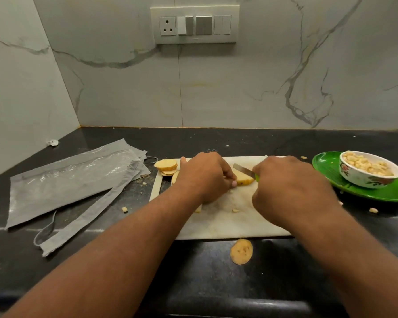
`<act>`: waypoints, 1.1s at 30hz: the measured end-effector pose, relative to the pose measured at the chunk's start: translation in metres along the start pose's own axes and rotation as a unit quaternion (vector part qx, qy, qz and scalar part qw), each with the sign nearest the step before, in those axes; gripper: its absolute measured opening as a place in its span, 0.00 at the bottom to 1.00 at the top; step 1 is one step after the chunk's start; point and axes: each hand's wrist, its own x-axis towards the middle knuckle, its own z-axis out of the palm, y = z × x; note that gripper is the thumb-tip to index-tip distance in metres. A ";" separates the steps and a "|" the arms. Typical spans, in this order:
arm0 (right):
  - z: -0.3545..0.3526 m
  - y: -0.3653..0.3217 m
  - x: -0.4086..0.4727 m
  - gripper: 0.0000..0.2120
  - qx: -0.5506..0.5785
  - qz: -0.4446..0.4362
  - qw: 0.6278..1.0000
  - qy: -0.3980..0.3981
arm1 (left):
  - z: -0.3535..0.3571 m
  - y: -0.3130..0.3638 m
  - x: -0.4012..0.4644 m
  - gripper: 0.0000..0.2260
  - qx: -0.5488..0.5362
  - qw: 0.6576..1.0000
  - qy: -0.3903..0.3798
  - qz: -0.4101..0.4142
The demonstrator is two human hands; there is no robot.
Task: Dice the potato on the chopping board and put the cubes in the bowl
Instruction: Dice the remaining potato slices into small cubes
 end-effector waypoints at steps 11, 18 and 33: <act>-0.009 0.011 -0.045 0.24 -0.010 -0.011 0.998 -0.056 | 0.001 -0.002 0.005 0.06 -0.009 1.000 0.005 0.001; -0.002 0.002 -0.015 0.20 0.000 -0.003 1.000 0.026 | 0.002 -0.003 0.003 0.07 -0.022 0.999 0.023 -0.014; -0.010 0.005 -0.051 0.24 -0.012 -0.025 0.999 -0.025 | 0.002 -0.008 0.007 0.05 -0.029 1.000 0.011 -0.005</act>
